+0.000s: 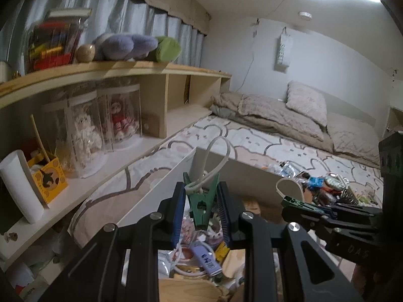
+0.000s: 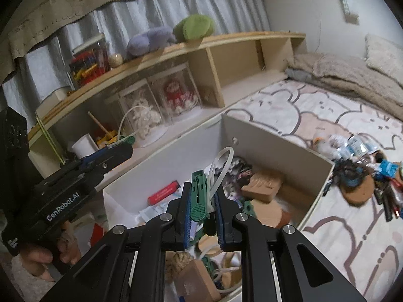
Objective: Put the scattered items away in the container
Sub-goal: 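Lower the clothespin into the white box with both grippers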
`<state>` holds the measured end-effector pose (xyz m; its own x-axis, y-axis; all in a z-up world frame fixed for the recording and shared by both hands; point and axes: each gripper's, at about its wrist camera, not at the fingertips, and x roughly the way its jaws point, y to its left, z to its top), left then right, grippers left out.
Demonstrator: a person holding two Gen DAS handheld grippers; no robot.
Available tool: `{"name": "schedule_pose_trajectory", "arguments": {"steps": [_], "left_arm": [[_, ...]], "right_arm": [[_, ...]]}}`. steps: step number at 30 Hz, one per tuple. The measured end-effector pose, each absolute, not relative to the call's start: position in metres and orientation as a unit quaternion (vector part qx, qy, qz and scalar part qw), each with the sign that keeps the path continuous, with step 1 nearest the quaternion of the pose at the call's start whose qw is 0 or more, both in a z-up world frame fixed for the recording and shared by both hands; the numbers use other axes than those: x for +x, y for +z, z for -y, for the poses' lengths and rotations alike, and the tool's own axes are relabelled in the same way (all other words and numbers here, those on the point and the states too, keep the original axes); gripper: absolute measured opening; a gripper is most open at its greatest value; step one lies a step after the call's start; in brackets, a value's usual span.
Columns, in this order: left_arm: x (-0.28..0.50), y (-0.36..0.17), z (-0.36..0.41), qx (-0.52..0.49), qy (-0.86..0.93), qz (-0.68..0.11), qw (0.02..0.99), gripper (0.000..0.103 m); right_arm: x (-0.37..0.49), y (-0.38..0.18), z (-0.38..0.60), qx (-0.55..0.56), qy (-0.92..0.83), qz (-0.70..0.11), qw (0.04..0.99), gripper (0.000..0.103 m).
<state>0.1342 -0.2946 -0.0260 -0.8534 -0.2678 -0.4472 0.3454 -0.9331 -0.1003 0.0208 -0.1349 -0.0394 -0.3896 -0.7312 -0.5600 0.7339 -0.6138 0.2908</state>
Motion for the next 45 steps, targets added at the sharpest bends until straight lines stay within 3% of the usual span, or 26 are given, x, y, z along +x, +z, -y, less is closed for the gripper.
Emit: {"name": "schedule_pose_trajectory", "arguments": {"steps": [19,32,45], "left_arm": [[0.109,-0.075,0.311,0.284,-0.940,-0.109,0.157,0.026],[0.102,-0.089,0.310,0.304,-0.935,-0.106,0.149,0.026],[0.102,-0.097,0.309,0.318,-0.931,-0.108,0.145,0.026]], "right_arm": [[0.003,-0.078,0.171,0.407,-0.794,-0.017,0.451,0.017],[0.006,-0.088,0.184,0.433,-0.781,-0.047,0.448,0.017],[-0.003,-0.097,0.178,0.459,-0.784,-0.028,0.418,0.018]]}}
